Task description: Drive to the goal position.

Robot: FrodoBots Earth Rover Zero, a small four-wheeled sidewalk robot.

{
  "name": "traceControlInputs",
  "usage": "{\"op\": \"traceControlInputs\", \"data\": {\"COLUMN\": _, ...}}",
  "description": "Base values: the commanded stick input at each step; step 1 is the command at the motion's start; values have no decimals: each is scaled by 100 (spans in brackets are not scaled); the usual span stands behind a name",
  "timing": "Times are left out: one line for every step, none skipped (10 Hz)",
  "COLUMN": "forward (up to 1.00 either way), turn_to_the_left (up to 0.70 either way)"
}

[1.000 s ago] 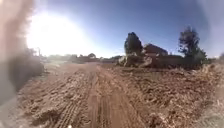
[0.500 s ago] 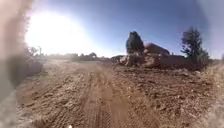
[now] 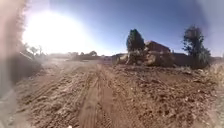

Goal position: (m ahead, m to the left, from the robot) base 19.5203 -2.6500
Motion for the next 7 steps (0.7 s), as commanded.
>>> {"op": "traceControlInputs", "data": {"forward": 50, "turn_to_the_left": 0}}
{"op": "traceControlInputs", "data": {"forward": 50, "turn_to_the_left": 0}}
{"op": "traceControlInputs", "data": {"forward": 50, "turn_to_the_left": 0}}
{"op": "traceControlInputs", "data": {"forward": 50, "turn_to_the_left": 0}}
{"op": "traceControlInputs", "data": {"forward": 50, "turn_to_the_left": 0}}
{"op": "traceControlInputs", "data": {"forward": 50, "turn_to_the_left": 0}}
{"op": "traceControlInputs", "data": {"forward": 50, "turn_to_the_left": 0}}
